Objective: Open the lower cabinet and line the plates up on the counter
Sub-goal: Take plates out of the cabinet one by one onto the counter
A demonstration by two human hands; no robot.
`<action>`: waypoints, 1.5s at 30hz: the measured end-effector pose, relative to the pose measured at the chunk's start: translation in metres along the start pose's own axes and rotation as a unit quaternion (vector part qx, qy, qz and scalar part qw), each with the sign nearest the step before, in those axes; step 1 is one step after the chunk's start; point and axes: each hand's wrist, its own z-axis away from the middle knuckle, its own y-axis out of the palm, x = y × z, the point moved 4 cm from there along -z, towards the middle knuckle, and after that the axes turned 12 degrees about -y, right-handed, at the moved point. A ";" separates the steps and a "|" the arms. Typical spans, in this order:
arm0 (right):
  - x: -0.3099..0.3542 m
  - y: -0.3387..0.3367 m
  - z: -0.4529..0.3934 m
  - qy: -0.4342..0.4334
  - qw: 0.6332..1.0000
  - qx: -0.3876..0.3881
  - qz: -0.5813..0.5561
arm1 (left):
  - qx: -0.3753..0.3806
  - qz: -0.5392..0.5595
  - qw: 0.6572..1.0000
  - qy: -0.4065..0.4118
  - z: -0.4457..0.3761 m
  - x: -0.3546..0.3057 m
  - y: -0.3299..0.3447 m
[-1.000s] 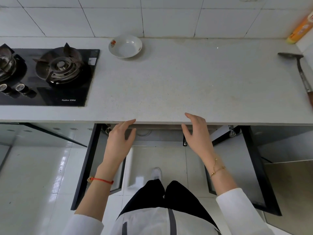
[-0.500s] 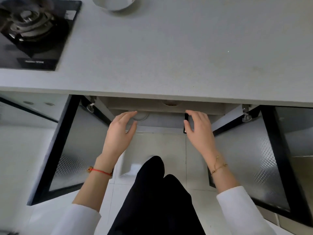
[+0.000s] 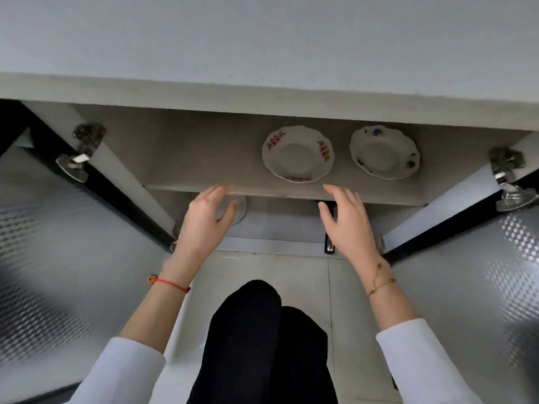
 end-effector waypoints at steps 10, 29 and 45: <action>-0.060 0.074 -0.012 -0.018 0.999 -0.033 0.008 | -0.035 0.035 0.998 0.036 -0.027 0.045 0.085; -0.128 0.091 -0.123 0.113 0.993 -0.006 0.030 | 0.002 0.032 0.997 -0.066 -0.170 0.003 0.146; -0.109 0.093 -0.099 0.127 0.985 -0.037 -0.109 | 0.031 0.091 0.990 -0.103 -0.137 0.018 0.143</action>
